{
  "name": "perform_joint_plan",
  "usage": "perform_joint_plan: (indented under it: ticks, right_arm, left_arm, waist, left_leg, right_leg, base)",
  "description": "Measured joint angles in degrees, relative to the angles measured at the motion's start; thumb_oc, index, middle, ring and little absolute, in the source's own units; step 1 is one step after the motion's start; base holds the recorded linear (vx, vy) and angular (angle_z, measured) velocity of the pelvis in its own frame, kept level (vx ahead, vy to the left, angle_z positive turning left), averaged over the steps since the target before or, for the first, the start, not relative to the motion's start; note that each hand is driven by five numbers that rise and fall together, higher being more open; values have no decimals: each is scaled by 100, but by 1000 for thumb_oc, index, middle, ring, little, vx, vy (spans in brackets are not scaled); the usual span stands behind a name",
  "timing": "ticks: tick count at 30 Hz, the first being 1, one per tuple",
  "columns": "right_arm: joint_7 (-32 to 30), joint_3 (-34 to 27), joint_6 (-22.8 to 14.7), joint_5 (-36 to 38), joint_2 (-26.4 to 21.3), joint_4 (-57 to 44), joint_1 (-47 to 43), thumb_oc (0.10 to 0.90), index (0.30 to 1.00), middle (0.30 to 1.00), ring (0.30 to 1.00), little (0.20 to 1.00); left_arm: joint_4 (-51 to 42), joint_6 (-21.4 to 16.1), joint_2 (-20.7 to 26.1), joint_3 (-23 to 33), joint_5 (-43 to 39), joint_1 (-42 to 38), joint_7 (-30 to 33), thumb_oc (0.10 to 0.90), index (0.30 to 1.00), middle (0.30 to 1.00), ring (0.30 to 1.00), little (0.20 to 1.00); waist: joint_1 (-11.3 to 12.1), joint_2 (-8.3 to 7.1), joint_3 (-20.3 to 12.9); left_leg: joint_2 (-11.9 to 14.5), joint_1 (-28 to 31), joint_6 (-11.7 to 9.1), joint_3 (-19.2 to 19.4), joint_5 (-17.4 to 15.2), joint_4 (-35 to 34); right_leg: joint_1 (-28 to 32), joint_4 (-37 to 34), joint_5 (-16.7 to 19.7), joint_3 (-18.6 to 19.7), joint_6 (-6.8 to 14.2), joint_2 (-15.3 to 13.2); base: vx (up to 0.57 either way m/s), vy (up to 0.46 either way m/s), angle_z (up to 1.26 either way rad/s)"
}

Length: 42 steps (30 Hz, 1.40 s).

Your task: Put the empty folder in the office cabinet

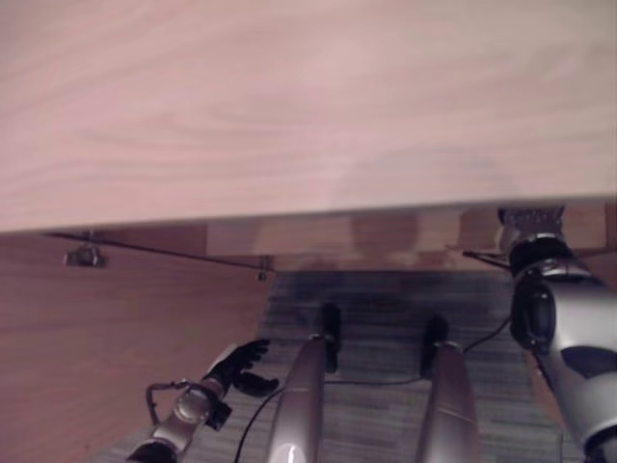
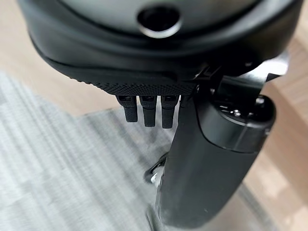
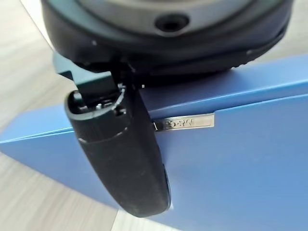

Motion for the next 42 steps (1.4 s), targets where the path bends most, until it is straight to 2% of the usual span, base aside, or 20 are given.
perform_joint_plan:
  ticks: [1,2,3,4,5,6,7,10,13,20,25,27,29,30,31,32,33,37,42]
  right_arm:
    - [-11,14,12,73,-147,-94,68,400,300,300,300,300]
    - [-4,31,-29,109,-237,-84,71,400,300,300,300,300]
    - [-39,-1,-102,164,-378,-103,60,400,300,300,300,300]
    - [-40,7,-64,160,-431,-116,-14,400,300,300,300,300]
    - [-37,74,-2,165,-435,-104,-45,400,300,300,300,300]
    - [-54,128,26,166,-470,-78,-72,400,300,300,300,300]
    - [-141,18,-11,169,-550,-51,-4,400,300,300,300,300]
    - [-285,9,-20,211,-702,-66,-2,400,300,300,300,300]
    - [-312,27,-4,211,-722,-67,-3,400,300,300,300,300]
    - [-401,80,6,208,-764,-55,-2,400,300,300,300,300]
    - [-518,89,31,208,-759,-17,5,400,300,300,300,300]
    - [-521,87,25,208,-759,-18,4,400,300,300,300,300]
    - [-562,137,25,208,-725,-18,2,400,300,300,300,300]
    - [-654,182,3,216,-676,-14,7,436,354,354,354,354]
    - [-718,212,-12,214,-652,-11,5,525,488,488,488,488]
    - [-769,202,-14,215,-637,-4,10,731,796,796,796,796]
    - [-801,199,-43,213,-638,4,9,800,900,900,900,900]
    - [-896,196,-53,214,-598,282,12,800,900,900,900,900]
    - [-1029,404,80,147,-635,673,-123,800,900,900,900,900]
  left_arm:
    - [-989,70,470,-50,-180,285,-84,800,900,900,900,900]
    - [-1342,-56,696,-4,-247,397,-107,800,900,900,900,900]
    - [-1581,-213,764,123,-409,381,-102,800,900,900,900,900]
    - [-1867,-195,952,180,-549,497,-166,800,900,900,900,900]
    - [-2030,-185,1042,218,-627,592,-211,800,900,900,900,900]
    - [-2241,-90,1266,344,-657,713,-293,800,900,900,900,900]
    - [-2384,-72,1485,408,-797,708,-305,800,900,900,900,900]
    - [-2402,26,1559,654,-1068,788,-267,800,900,900,900,900]
    - [-2513,152,1664,624,-1093,788,-308,800,900,900,900,900]
    - [-2889,181,1776,640,-1241,814,-314,800,900,900,900,900]
    - [-3125,182,2213,797,-1240,1026,-367,800,900,900,900,900]
    - [-3005,157,2216,894,-1219,1069,-418,800,900,900,900,900]
    - [-2508,49,2042,852,-1099,1001,-409,800,900,900,900,900]
    - [-1955,71,1698,785,-926,819,-303,800,900,900,900,900]
    - [-1731,104,1584,688,-838,732,-219,800,900,900,900,900]
    - [-1609,164,1539,540,-755,690,-165,800,900,900,900,900]
    - [-1569,167,1469,453,-705,709,-176,800,900,900,900,900]
    - [-1358,164,1135,317,-609,697,-150,800,900,900,900,900]
    - [-1233,139,1021,142,-580,622,-51,800,900,900,900,900]
  waist:
    - [121,-38,-2]
    - [82,-42,-3]
    - [87,-22,-14]
    - [145,-17,-17]
    - [142,22,-43]
    - [76,6,-48]
    - [16,-150,-70]
    - [128,-212,-63]
    - [97,-282,-69]
    - [89,-331,-92]
    - [93,-410,-134]
    - [93,-421,-146]
    - [86,-442,-162]
    - [80,-446,-166]
    - [77,-456,-171]
    - [78,-490,-184]
    - [83,-506,-185]
    - [108,-507,-184]
    - [111,-515,-190]
  left_leg:
    - [-1,-170,-10,-11,-9,230]
    - [-22,-254,-41,-38,2,342]
    - [-94,-440,-107,-144,-90,693]
    - [-100,-555,-42,-349,-547,1522]
    - [-89,-384,12,-421,-738,1587]
    - [-60,-346,-78,-462,-961,1620]
    - [-70,-434,-99,-381,-962,1795]
    - [6,-649,-69,-490,-1041,2105]
    - [5,-786,-13,-492,-1106,2300]
    - [-5,-831,16,-465,-1120,2304]
    - [-8,-817,-1,-461,-1048,2166]
    - [-13,-806,7,-450,-1003,2088]
    - [-13,-769,8,-440,-967,1992]
    - [-8,-694,-4,-420,-941,1924]
    - [-8,-676,5,-415,-931,1879]
    - [-8,-668,-8,-414,-894,1814]
    - [-12,-654,-12,-423,-863,1759]
    - [-16,-399,-11,-420,-782,1498]
    - [-23,-188,-23,-411,-734,1310]
  right_leg:
    - [-226,552,-168,51,69,24]
    - [-234,615,-224,72,-71,-31]
    - [-321,630,-204,35,-86,-99]
    - [-403,613,-207,13,-77,-60]
    - [-442,617,-210,-18,-61,-1]
    - [-540,990,-345,-18,-4,3]
    - [-565,1311,-507,41,-64,-53]
    - [-669,1426,-490,41,-119,40]
    - [-734,1498,-488,33,-112,17]
    - [-730,1417,-420,35,-93,-7]
    - [-730,1324,-364,16,-99,-8]
    - [-720,1249,-326,14,-98,-9]
    - [-696,1167,-284,10,-103,-3]
    - [-647,1109,-253,11,-102,2]
    - [-628,1072,-251,6,-104,0]
    - [-626,1030,-226,-6,-114,5]
    - [-601,986,-211,-32,-121,0]
    - [-348,762,-171,-85,-123,-2]
    - [-168,642,-158,-103,-132,-3]
  base:
    - [-14,-87,24]
    - [88,-47,53]
    - [56,-103,36]
    - [-17,-73,5]
    - [-34,-102,-9]
    - [-14,-76,31]
    - [-9,-69,50]
    - [-2,-45,6]
    - [-2,-20,-3]
    - [0,0,-1]
    - [0,0,0]
    - [0,0,0]
    - [13,-3,-2]
    - [0,0,0]
    - [0,0,0]
    - [24,5,4]
    - [37,0,3]
    - [12,-4,2]
    - [0,0,0]
